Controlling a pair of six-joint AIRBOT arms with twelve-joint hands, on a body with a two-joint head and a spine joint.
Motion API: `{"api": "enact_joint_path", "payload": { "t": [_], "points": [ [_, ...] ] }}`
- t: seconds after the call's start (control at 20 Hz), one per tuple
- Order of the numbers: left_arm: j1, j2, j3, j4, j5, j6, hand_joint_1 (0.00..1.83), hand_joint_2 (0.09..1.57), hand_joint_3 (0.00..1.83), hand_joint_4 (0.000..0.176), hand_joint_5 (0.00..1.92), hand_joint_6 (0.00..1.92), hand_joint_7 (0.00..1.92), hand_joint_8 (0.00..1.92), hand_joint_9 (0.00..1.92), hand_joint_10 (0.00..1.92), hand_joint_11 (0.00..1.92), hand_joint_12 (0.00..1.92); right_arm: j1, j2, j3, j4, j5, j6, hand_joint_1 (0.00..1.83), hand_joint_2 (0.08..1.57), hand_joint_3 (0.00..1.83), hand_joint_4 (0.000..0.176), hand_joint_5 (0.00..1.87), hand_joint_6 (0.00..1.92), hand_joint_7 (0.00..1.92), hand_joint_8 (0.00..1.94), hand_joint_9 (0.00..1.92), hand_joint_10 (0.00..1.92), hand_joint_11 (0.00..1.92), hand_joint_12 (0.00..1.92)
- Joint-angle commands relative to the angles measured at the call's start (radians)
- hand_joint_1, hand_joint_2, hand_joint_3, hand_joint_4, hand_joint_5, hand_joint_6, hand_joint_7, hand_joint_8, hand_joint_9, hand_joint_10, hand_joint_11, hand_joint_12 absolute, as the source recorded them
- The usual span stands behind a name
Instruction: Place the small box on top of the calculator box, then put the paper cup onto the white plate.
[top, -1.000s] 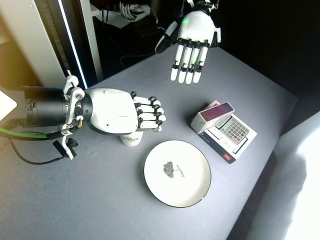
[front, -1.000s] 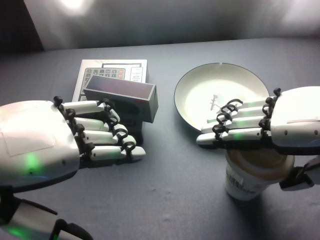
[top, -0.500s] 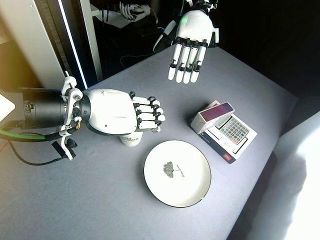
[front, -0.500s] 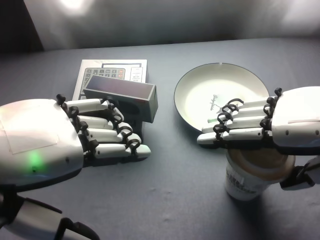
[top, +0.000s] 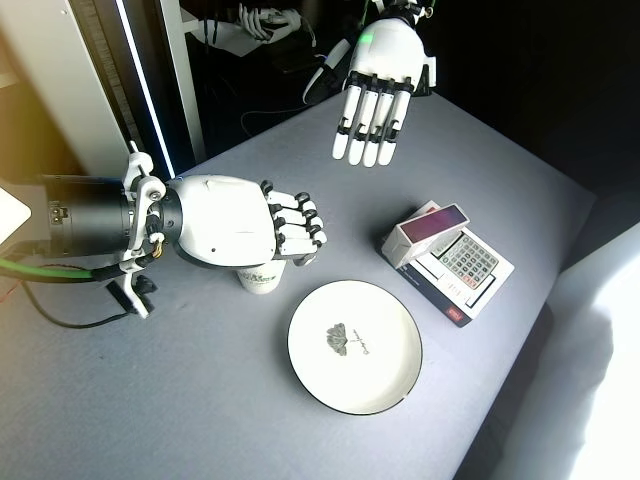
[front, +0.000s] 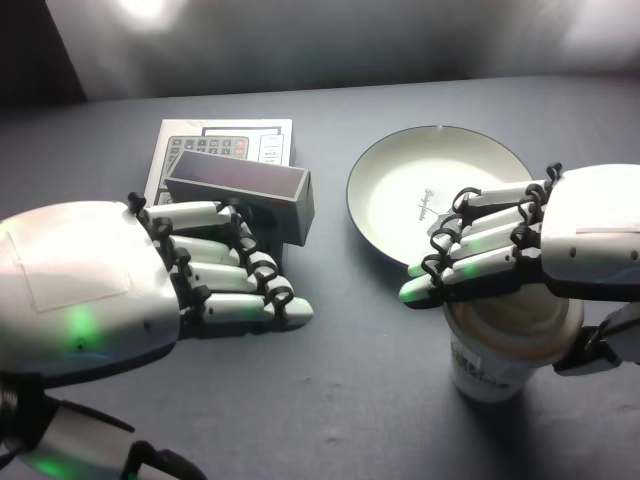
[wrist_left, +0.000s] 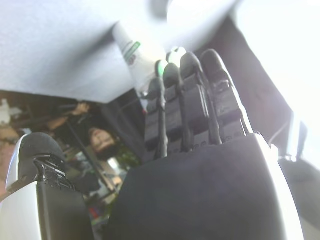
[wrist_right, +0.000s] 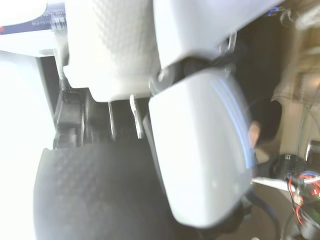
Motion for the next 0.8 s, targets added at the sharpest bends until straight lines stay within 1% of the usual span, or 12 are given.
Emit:
{"api": "enact_joint_path", "payload": {
  "t": [0.0,0.05,0.1,0.2,0.25,0.3,0.35,0.45,0.5,0.55,0.7,0.75],
  "points": [
    [-0.018,0.006,-0.002,-0.031,-0.094,-0.003,0.28,1.01,0.00,0.000,0.28,0.01,0.35,0.01,0.35,0.01,0.00,0.75,-0.002,0.009,0.004,0.018,0.025,0.002,1.39,1.14,0.00,0.000,0.91,0.88,0.92,0.75,0.78,1.07,0.40,1.31],
    [-0.024,0.006,-0.001,-0.029,-0.092,-0.003,0.29,1.01,0.00,0.000,0.28,0.01,0.36,0.01,0.36,0.01,0.00,0.75,-0.001,0.009,0.004,0.022,0.025,0.002,1.37,1.15,0.00,0.000,0.92,1.07,0.92,0.96,0.73,1.30,0.48,1.37],
    [-0.029,0.006,-0.001,-0.026,-0.089,-0.003,0.29,1.01,0.00,0.000,0.28,0.00,0.35,0.01,0.35,0.01,0.00,0.76,0.001,0.009,0.004,0.036,0.025,0.002,1.36,1.15,0.00,0.000,0.94,1.09,0.92,0.99,0.73,1.34,0.51,1.40],
    [-0.030,0.006,-0.001,-0.020,-0.089,-0.004,0.29,1.02,0.00,0.000,0.30,0.01,0.37,0.01,0.38,0.01,0.00,0.81,0.009,0.009,0.004,0.079,0.025,0.002,1.37,1.13,0.00,0.000,0.96,1.06,0.96,0.92,0.79,1.30,0.58,1.40],
    [-0.029,0.006,-0.001,-0.014,-0.089,-0.010,0.29,1.02,0.00,0.000,0.30,0.01,0.37,0.00,0.38,0.01,0.00,0.80,0.020,0.009,0.004,0.104,0.025,0.002,1.37,1.12,0.00,0.000,1.00,1.00,1.00,0.85,0.82,1.28,0.59,1.41],
    [-0.029,0.006,-0.001,-0.006,-0.087,-0.018,0.30,1.02,0.00,0.000,0.32,0.01,0.40,0.01,0.40,0.01,0.00,0.84,0.030,0.009,0.004,0.125,0.025,0.002,1.37,1.11,0.00,0.000,1.02,0.98,1.00,0.84,0.81,1.27,0.58,1.40],
    [-0.029,0.006,-0.001,-0.003,-0.086,-0.021,0.31,1.02,0.00,0.000,0.33,0.01,0.40,0.01,0.40,0.01,0.00,0.84,0.042,0.009,0.004,0.146,0.025,0.002,1.37,1.13,0.00,0.000,0.98,1.03,0.98,0.89,0.78,1.32,0.55,1.42],
    [-0.030,0.006,-0.001,-0.003,-0.086,-0.022,0.31,1.03,0.00,0.000,0.31,0.00,0.38,0.00,0.39,0.00,0.00,0.81,0.068,0.009,0.004,0.179,0.018,0.002,1.36,1.15,0.00,0.000,0.94,1.10,0.94,0.95,0.75,1.36,0.54,1.45],
    [-0.030,0.006,-0.001,-0.003,-0.086,-0.023,0.31,1.04,0.00,0.000,0.33,0.01,0.39,0.00,0.39,0.00,0.00,0.83,0.084,0.009,0.005,0.197,0.013,0.002,1.36,1.15,0.00,0.000,0.93,1.13,0.92,0.97,0.74,1.37,0.54,1.45],
    [-0.031,0.006,-0.001,-0.003,-0.086,-0.023,0.28,1.04,0.00,0.000,0.34,0.01,0.39,0.00,0.39,0.00,0.00,0.83,0.095,0.009,0.005,0.208,0.013,0.003,1.36,1.15,0.00,0.000,0.91,1.11,0.90,0.98,0.79,1.39,0.58,1.55],
    [-0.032,0.006,-0.001,-0.003,-0.086,-0.023,0.30,1.04,0.00,0.000,0.35,0.00,0.40,0.00,0.39,0.00,0.00,0.79,0.138,0.008,0.006,0.255,0.011,-0.006,1.37,1.13,0.00,0.000,0.95,1.05,0.95,0.92,0.82,1.33,0.60,1.52],
    [-0.033,0.006,0.000,-0.003,-0.086,-0.023,0.29,1.04,0.00,0.000,0.34,0.00,0.40,0.00,0.39,0.00,0.00,0.79,0.152,0.006,0.006,0.293,0.010,-0.041,1.36,1.15,0.00,0.000,0.93,1.09,0.91,0.97,0.77,1.38,0.55,1.51]
  ]
}}
